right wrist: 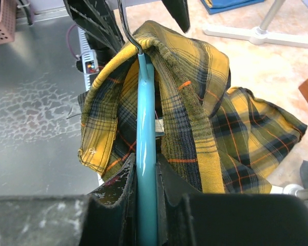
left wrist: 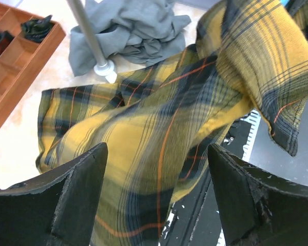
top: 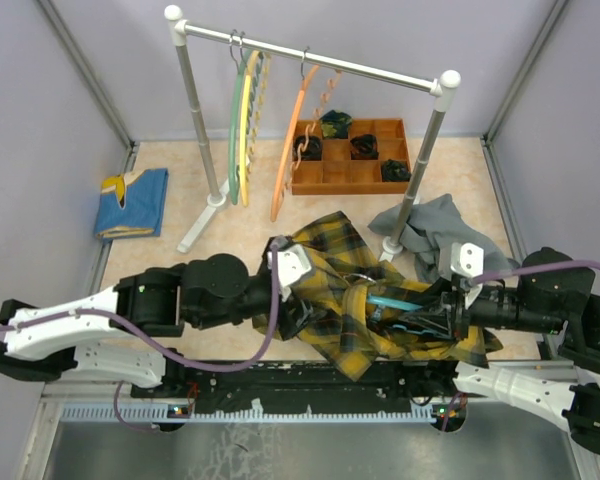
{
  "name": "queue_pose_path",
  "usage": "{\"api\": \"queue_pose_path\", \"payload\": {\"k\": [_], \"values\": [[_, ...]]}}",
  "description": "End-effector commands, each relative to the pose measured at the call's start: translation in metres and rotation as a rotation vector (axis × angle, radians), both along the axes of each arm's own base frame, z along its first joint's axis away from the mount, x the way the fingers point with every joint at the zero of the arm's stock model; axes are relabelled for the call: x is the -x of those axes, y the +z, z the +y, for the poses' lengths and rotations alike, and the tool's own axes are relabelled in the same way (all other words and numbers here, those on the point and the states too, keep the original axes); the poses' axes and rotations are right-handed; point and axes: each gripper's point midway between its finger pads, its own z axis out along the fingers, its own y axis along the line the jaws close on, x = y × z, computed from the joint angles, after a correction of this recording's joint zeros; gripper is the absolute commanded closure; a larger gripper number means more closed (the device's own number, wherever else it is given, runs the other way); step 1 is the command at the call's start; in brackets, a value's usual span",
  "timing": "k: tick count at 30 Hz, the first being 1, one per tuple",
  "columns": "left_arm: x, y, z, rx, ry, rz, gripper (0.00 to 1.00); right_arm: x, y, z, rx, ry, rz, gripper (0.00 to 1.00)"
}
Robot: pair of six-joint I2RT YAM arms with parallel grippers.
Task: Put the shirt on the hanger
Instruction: Adjust the shirt on the hanger.
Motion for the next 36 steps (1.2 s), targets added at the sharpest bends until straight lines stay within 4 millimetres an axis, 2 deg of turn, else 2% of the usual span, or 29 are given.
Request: {"api": "queue_pose_path", "payload": {"k": [1,4,7,10,14,18,19,23,25,31,36], "values": [[0.017,0.031,-0.017,0.042,-0.165,-0.09,0.16,0.01,0.034,0.009,-0.123,0.08,-0.064,1.0],[0.023,0.03,-0.025,0.041,-0.213,-0.099,0.19,0.019,0.04,0.009,-0.153,0.123,-0.064,1.0],[0.031,0.029,-0.033,0.045,-0.261,-0.089,0.32,0.026,0.042,0.01,-0.174,0.156,-0.058,1.0],[0.035,0.026,-0.038,0.04,-0.284,-0.074,0.44,0.024,0.042,0.011,-0.175,0.15,-0.055,1.0],[0.038,0.02,-0.042,0.03,-0.299,-0.06,0.67,0.025,0.045,0.01,-0.186,0.148,-0.066,1.0],[0.042,0.015,-0.046,0.012,-0.328,-0.051,1.0,0.024,0.046,0.01,-0.189,0.147,-0.074,1.0],[0.041,0.013,-0.046,0.003,-0.323,-0.05,1.0,0.023,0.047,0.008,-0.188,0.139,-0.08,0.99],[0.029,0.009,-0.039,-0.021,-0.246,-0.056,1.0,0.013,0.053,-0.002,-0.185,0.062,-0.124,0.75],[0.02,0.006,-0.033,-0.026,-0.187,-0.057,1.0,0.006,0.059,-0.007,-0.199,0.015,-0.151,0.68],[-0.007,0.002,-0.015,-0.021,0.011,-0.055,1.0,-0.024,0.088,-0.015,-0.31,-0.165,-0.224,0.62],[-0.033,0.0,-0.004,0.013,0.211,-0.04,1.0,-0.06,0.112,-0.004,-0.491,-0.335,-0.202,0.58]]}}
